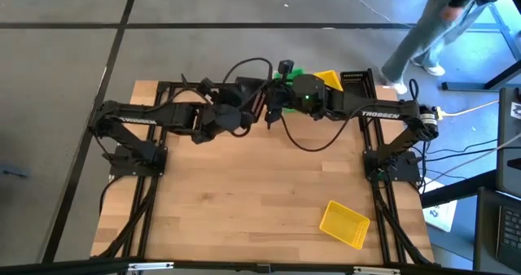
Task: Stack baskets on shelf by color
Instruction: Stack the black bin on the black bins on the shelf
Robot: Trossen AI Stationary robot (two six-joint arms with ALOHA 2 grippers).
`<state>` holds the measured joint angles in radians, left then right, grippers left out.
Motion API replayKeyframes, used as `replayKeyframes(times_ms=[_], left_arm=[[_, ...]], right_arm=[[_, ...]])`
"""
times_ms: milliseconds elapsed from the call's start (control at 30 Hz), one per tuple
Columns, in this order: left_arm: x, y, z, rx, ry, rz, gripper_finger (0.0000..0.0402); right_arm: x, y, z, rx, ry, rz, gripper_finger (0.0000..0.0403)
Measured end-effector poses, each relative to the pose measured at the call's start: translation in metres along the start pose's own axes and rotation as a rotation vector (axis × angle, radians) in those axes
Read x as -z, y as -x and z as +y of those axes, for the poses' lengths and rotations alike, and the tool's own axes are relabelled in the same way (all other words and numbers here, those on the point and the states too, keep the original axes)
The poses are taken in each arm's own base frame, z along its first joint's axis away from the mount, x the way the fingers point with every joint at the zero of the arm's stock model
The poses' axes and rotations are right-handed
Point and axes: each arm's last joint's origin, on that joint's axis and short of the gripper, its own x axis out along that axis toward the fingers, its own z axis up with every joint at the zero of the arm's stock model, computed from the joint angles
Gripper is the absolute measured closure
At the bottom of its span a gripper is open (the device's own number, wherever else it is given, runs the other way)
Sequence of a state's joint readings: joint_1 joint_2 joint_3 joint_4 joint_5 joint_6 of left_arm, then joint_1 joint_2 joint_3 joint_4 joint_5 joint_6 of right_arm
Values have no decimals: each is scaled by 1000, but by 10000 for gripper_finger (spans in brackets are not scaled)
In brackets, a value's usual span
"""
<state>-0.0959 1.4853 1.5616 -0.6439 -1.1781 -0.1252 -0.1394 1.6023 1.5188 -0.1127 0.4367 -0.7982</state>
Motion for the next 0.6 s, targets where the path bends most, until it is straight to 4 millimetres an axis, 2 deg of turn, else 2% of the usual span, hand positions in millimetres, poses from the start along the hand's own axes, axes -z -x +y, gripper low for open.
replayKeyframes(times_ms=[200,467,600], left_arm=[[1,18,-5,-34,-30,-32,341],[1,24,-8,-19,23,-43,341],[2,32,-11,8,17,-53,341]], right_arm=[[-2,3,-2,4,-5,-8,402],[-3,9,-6,32,-5,11,403],[-1,12,-9,81,56,74,403]])
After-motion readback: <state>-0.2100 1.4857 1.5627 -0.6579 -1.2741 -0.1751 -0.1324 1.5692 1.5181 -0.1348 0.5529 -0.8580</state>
